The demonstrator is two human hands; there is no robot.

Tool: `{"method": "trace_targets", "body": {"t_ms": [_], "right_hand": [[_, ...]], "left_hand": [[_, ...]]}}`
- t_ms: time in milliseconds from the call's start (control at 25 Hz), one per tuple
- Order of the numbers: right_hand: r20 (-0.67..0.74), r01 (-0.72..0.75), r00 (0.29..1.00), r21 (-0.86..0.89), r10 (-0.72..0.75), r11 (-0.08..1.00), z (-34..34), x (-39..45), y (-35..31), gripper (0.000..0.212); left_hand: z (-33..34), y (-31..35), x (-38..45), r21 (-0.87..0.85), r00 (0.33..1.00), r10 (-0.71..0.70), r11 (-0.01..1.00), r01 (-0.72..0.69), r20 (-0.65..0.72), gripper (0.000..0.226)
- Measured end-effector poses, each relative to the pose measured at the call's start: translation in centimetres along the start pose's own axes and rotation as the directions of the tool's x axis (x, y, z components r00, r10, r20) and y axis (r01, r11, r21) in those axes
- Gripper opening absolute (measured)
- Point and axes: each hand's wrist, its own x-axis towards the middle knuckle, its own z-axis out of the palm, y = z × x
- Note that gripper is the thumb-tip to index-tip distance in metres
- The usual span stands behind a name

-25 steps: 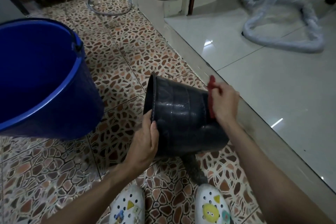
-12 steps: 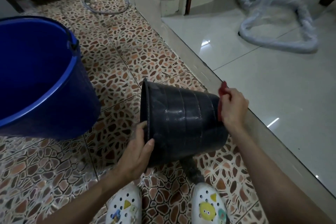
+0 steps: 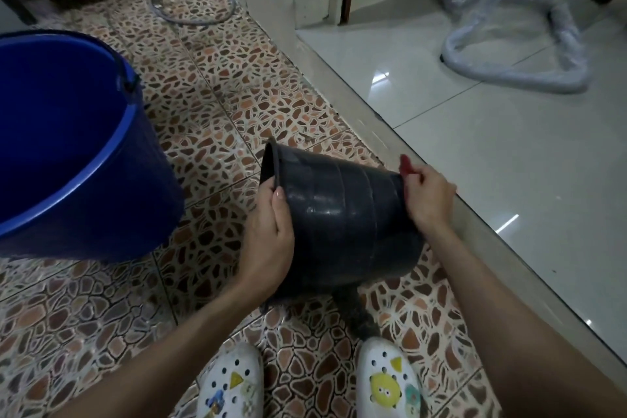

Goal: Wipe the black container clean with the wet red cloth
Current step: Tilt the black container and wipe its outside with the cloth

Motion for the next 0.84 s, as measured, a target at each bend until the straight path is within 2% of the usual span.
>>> {"method": "trace_targets", "body": {"t_ms": [40, 120, 160, 200, 240, 280, 320, 360, 440, 520, 560, 600, 640, 680, 760, 800, 840], "right_hand": [[-0.026, -0.003, 1.000, 0.057, 0.005, 0.998, -0.3, -0.4, -0.8, 0.029], [-0.026, 0.186, 0.982, 0.243, -0.186, 0.952, 0.6, -3.7, -5.1, 0.030], [-0.021, 0.328, 0.941, 0.301, -0.338, 0.895, 1.4, -6.1, -7.4, 0.032], [-0.028, 0.478, 0.869, 0.302, -0.493, 0.825, 2.3, -8.5, -9.1, 0.033], [-0.019, 0.586, 0.798, 0.252, -0.602, 0.770, 3.4, -10.4, -9.7, 0.034], [-0.011, 0.632, 0.768, 0.180, -0.641, 0.754, 4.0, -10.9, -9.0, 0.035], [-0.016, 0.614, 0.786, 0.127, -0.618, 0.779, 4.2, -9.6, -7.7, 0.036], [-0.031, 0.538, 0.843, 0.076, -0.537, 0.840, 4.0, -7.6, -5.7, 0.036], [-0.065, 0.283, 0.957, -0.023, -0.284, 0.959, 2.9, -3.4, -1.2, 0.035], [-0.091, 0.030, 0.995, -0.039, -0.033, 0.999, 1.1, -1.1, 1.4, 0.035], [-0.113, -0.018, 0.993, -0.014, 0.016, 1.000, 0.7, -1.2, 1.1, 0.034], [-0.137, 0.019, 0.990, 0.032, -0.014, 0.999, 0.7, -2.2, -0.3, 0.032], [-0.139, 0.142, 0.982, 0.090, -0.128, 0.986, 1.1, -3.9, -2.4, 0.030], [-0.124, 0.319, 0.945, 0.128, -0.304, 0.939, 1.8, -6.0, -4.7, 0.030], [-0.037, 0.632, 0.774, 0.085, -0.632, 0.770, 4.0, -10.3, -8.1, 0.035], [0.016, 0.690, 0.723, 0.020, -0.691, 0.723, 4.9, -11.3, -8.7, 0.037], [0.041, 0.695, 0.719, -0.030, -0.694, 0.718, 5.4, -10.7, -8.5, 0.038]], "left_hand": [[0.1, 0.1, -0.2, 0.023, 0.999, 0.048, 0.999, -0.049, 0.016, 0.032], [0.1, -0.5, -0.6, 0.061, 0.991, 0.119, 0.991, -0.123, 0.057, 0.037], [0.0, -0.9, -0.9, 0.078, 0.987, 0.142, 0.986, -0.148, 0.080, 0.039], [-0.2, -1.4, -1.2, 0.099, 0.983, 0.157, 0.981, -0.166, 0.097, 0.041], [-0.5, -1.9, -1.6, 0.116, 0.981, 0.157, 0.979, -0.170, 0.110, 0.042], [-0.8, -2.4, -2.1, 0.129, 0.983, 0.140, 0.979, -0.155, 0.118, 0.040], [-1.1, -3.0, -2.7, 0.132, 0.985, 0.112, 0.983, -0.129, 0.128, 0.037], [-1.3, -3.5, -3.2, 0.134, 0.987, 0.074, 0.986, -0.094, 0.144, 0.035], [-1.9, -4.3, -4.0, 0.135, 0.981, 0.038, 0.989, -0.065, 0.192, 0.029], [-2.4, -3.8, -3.8, 0.093, 0.976, 0.070, 0.992, -0.091, 0.207, 0.021], [-2.3, -3.1, -3.2, 0.045, 0.978, 0.082, 0.995, -0.092, 0.190, 0.021], [-2.0, -2.2, -2.3, 0.002, 0.987, 0.061, 0.998, -0.062, 0.145, 0.023], [-1.6, -1.4, -1.1, -0.036, 0.996, 0.012, 0.999, -0.009, 0.086, 0.024], [-1.0, -0.8, -0.1, -0.044, 0.999, -0.046, 0.998, 0.047, 0.015, 0.025], [0.0, -0.2, 1.1, -0.014, 0.991, -0.075, 0.997, 0.074, -0.107, 0.030], [0.2, -0.2, 1.1, -0.011, 0.989, -0.061, 0.998, 0.060, -0.135, 0.030], [0.3, -0.4, 0.8, -0.016, 0.989, -0.054, 0.999, 0.052, -0.140, 0.028]]}}
